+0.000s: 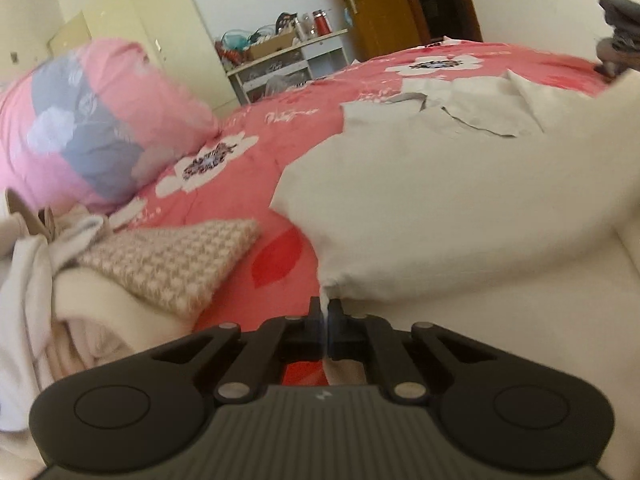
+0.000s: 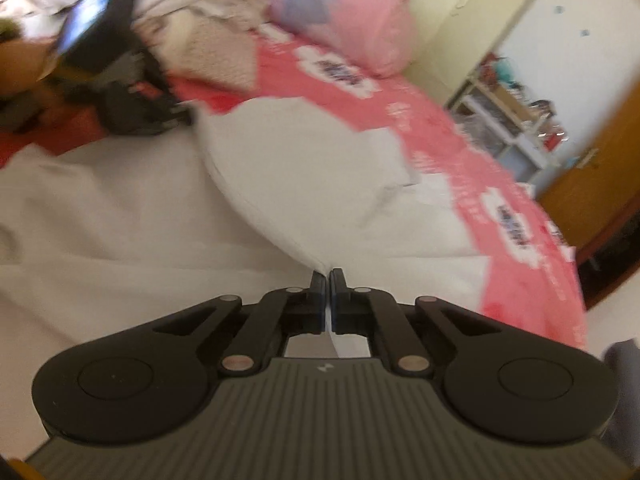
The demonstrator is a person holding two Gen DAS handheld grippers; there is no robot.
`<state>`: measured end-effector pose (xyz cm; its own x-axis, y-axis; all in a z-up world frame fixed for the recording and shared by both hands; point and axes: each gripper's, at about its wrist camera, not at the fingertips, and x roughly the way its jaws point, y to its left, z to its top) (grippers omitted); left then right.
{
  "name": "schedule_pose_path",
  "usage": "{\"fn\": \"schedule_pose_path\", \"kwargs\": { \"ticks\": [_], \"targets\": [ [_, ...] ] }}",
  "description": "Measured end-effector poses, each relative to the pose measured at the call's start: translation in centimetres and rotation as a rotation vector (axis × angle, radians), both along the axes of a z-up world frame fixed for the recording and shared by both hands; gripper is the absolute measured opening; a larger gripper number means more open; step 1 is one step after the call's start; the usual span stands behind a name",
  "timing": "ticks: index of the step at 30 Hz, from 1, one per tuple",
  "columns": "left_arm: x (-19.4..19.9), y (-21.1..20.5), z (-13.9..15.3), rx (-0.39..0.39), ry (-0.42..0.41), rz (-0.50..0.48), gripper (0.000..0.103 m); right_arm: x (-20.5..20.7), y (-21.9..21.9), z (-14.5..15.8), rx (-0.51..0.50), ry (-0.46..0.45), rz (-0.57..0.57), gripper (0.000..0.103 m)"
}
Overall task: Fold clothes
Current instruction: 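Release the shirt with both grippers and lift them away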
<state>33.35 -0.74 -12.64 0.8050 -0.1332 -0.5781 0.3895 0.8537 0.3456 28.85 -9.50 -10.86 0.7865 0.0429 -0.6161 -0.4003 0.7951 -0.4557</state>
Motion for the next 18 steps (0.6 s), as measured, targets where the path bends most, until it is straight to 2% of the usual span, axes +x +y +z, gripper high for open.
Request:
{"fn": "schedule_pose_path", "kwargs": {
  "ticks": [4,6,9,10,11,13,16,18],
  "targets": [
    [-0.1,0.3,-0.1,0.003,0.002,0.011,0.004,-1.6,1.4,-2.2,0.066,0.073,-0.004,0.003],
    [-0.4,0.7,0.3,0.000,0.002,0.021,0.010,-2.7,0.6,-2.1,0.148,0.093,-0.057,0.009],
    [-0.8,1.3,1.0,-0.004,0.000,0.037,0.017,-5.0,-2.8,-0.6,0.378,0.121,-0.136,0.023],
    [-0.9,1.5,1.2,-0.006,0.000,0.043,0.019,-5.7,-4.6,0.1,0.462,0.125,-0.175,0.024],
    [-1.0,1.6,1.4,-0.008,-0.001,0.048,0.024,-6.1,-6.1,0.6,0.523,0.116,-0.212,0.026],
    [-1.3,2.0,1.9,-0.011,-0.001,0.059,0.026,-7.1,-9.8,1.7,0.616,0.067,-0.311,0.030],
    [-1.9,2.1,2.6,-0.014,-0.016,0.056,0.027,-8.2,-14.4,2.2,0.654,-0.003,-0.466,0.033],
    [-2.6,1.5,3.0,-0.015,-0.046,0.024,0.027,-8.7,-15.3,2.0,0.611,-0.025,-0.488,0.033]
  ]
}}
